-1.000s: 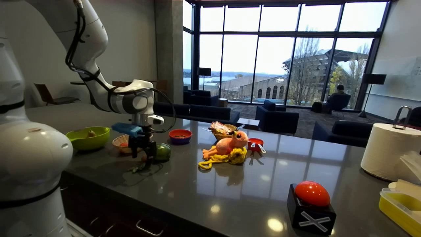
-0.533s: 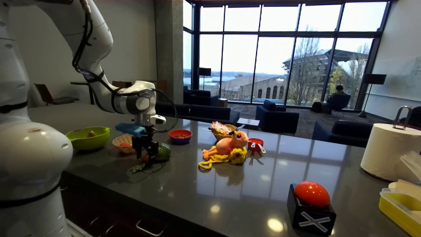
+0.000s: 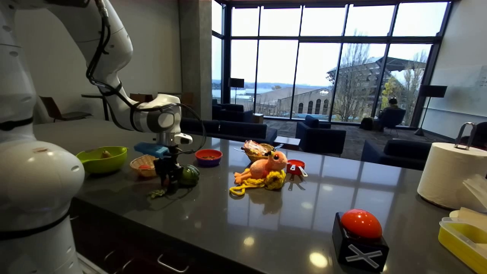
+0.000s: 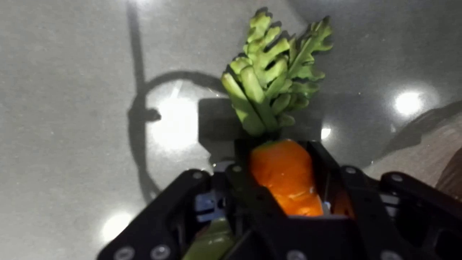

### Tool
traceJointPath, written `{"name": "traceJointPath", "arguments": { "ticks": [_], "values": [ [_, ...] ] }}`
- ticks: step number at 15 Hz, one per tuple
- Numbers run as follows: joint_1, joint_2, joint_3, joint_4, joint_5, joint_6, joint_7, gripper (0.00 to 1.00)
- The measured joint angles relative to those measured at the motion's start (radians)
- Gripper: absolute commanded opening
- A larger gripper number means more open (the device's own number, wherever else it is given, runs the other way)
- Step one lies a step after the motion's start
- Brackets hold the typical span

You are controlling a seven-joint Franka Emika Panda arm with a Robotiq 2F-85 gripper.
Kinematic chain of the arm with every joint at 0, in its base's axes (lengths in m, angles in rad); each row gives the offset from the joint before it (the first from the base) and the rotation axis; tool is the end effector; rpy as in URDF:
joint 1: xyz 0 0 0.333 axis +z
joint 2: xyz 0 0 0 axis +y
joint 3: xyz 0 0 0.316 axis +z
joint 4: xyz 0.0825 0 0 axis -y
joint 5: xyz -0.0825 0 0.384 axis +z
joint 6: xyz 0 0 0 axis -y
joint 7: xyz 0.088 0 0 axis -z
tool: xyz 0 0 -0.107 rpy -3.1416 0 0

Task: Move the carrot to the right.

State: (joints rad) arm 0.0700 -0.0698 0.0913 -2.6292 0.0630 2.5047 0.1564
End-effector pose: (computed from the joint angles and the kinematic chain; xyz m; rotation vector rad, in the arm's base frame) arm 0.4170 0.0669 0.2668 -3.1187 0.0736 0.0918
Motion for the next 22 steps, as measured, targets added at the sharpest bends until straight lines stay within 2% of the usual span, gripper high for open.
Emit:
{"name": "traceJointPath", "arguments": {
  "ticks": [5, 8, 10, 16, 22],
  "values": [
    [0.036, -0.045, 0.014, 0.000, 0.066, -0.019, -0.005, 0.19],
    [0.055, -0.102, 0.026, 0.003, 0.080, -0.075, -0.001, 0.19],
    [0.055, -0.142, 0.029, 0.007, 0.074, -0.145, 0.002, 0.19],
    [0.018, -0.217, 0.028, 0.102, -0.014, -0.473, 0.038, 0.19],
    [-0.022, -0.209, 0.025, 0.196, -0.042, -0.595, 0.107, 0.19]
  ]
}}
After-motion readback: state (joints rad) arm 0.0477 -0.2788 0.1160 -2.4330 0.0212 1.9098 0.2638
